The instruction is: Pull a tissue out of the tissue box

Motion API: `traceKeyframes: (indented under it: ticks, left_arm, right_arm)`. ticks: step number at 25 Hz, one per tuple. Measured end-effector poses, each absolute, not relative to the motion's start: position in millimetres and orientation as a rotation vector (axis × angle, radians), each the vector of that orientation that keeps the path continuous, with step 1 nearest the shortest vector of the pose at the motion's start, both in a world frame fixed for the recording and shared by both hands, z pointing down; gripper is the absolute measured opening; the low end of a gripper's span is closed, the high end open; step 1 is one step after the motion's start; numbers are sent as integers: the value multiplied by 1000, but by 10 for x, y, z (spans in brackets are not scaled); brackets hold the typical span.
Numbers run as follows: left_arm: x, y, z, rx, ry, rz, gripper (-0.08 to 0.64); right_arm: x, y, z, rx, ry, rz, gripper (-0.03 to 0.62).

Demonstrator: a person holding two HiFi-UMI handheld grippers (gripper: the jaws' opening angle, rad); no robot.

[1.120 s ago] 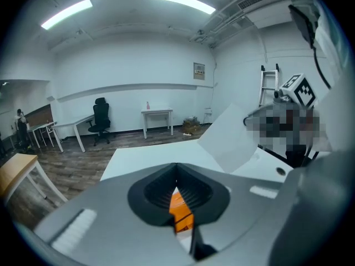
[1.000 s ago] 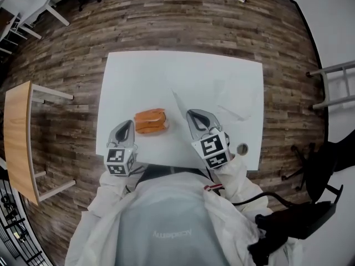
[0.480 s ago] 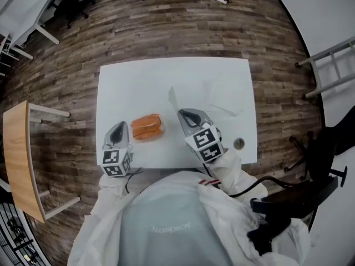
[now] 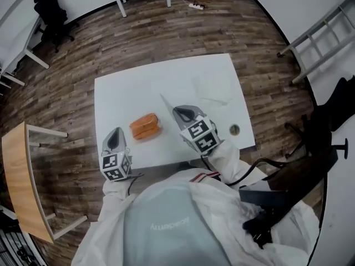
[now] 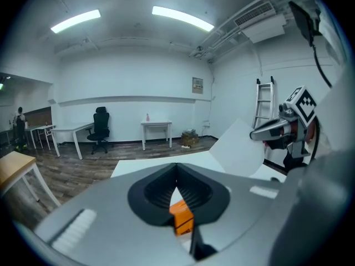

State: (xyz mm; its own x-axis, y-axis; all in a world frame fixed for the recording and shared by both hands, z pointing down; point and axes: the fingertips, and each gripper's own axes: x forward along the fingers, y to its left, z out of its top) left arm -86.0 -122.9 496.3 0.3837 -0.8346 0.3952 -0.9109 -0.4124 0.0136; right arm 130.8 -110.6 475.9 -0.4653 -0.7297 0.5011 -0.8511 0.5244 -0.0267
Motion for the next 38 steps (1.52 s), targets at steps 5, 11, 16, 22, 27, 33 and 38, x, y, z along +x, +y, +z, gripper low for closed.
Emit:
traceKeyframes:
  ticks: [5, 11, 16, 22, 27, 33, 38]
  left_arm:
    - [-933, -1039, 4925, 2443, -1523, 451, 0]
    - [-1107, -790, 4892, 2445, -1550, 419, 0]
    - [-1231, -476, 4882, 2481, -1555, 419, 0]
    - [-1393, 11, 4822, 2527, -1563, 412, 0]
    - [-1594, 355, 4886, 2521, -1552, 392, 0]
    - [-1595, 615, 4859, 2551, -1533, 348, 0]
    - [-1562, 757, 4816, 2570, -1512, 318, 0]
  right_arm:
    - [1272, -891, 4690, 1355, -2313, 364, 2]
    - [1303, -615, 4595, 1474, -2292, 323, 2]
    - [1292, -306, 4579, 1551, -2273, 329, 2]
    - [1304, 137, 4478, 1672, -2244, 291, 2]
    - [1247, 497, 4438, 1733, -2215, 279, 2]
    - [1279, 864, 4377, 1779, -2196, 259, 2]
    - [1256, 1117, 4306, 1797, -2192, 253, 2]
